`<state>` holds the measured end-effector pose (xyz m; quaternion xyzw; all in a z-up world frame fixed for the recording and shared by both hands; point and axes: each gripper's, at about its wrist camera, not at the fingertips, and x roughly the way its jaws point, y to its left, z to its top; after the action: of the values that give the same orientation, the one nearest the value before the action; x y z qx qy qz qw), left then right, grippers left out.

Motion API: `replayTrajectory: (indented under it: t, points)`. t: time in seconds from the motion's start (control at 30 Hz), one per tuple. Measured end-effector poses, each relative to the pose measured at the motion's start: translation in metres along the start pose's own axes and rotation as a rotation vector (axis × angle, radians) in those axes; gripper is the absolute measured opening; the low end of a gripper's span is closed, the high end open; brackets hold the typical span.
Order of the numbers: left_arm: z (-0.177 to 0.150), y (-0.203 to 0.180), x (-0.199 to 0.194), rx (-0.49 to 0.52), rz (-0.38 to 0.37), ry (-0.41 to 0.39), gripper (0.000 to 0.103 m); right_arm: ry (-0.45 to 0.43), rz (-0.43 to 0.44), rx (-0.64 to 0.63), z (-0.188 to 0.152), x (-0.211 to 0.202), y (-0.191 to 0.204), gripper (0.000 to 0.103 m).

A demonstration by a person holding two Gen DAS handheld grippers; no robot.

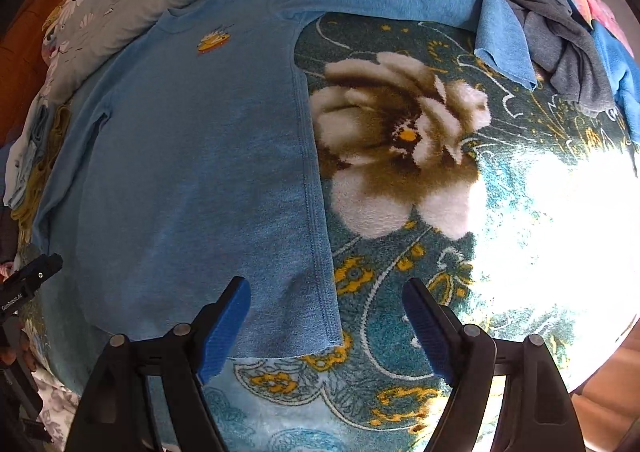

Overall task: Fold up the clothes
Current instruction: 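Pinch the hem with the right gripper and tug it to straighten the body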

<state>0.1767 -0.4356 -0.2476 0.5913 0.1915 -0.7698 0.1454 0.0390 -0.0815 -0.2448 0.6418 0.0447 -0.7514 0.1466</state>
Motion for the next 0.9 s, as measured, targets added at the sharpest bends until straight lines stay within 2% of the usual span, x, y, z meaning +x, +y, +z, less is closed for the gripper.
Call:
replayTrajectory:
  t: [0.13,0.37,0.6,0.83,0.9]
  points:
    - [-0.010,0.002,0.008,-0.053,0.001,0.027,0.085,0.040,0.038,-0.009,-0.008,0.016,-0.008,0.081]
    - [-0.012,-0.007,0.016,-0.042,-0.007,0.046,0.085,0.042,0.023,0.019,-0.011,0.018,-0.016,0.053]
    - [-0.013,-0.021,0.028,-0.022,-0.040,0.076,0.085,0.072,0.073,0.034,-0.016,0.018,-0.016,0.039]
    - [-0.012,-0.027,0.035,-0.004,-0.064,0.095,0.084,0.087,0.115,0.039,-0.023,0.019,-0.010,0.010]
    - [-0.010,-0.023,0.035,-0.030,-0.093,0.096,0.084,0.088,0.110,0.028,-0.024,0.018,-0.008,0.007]
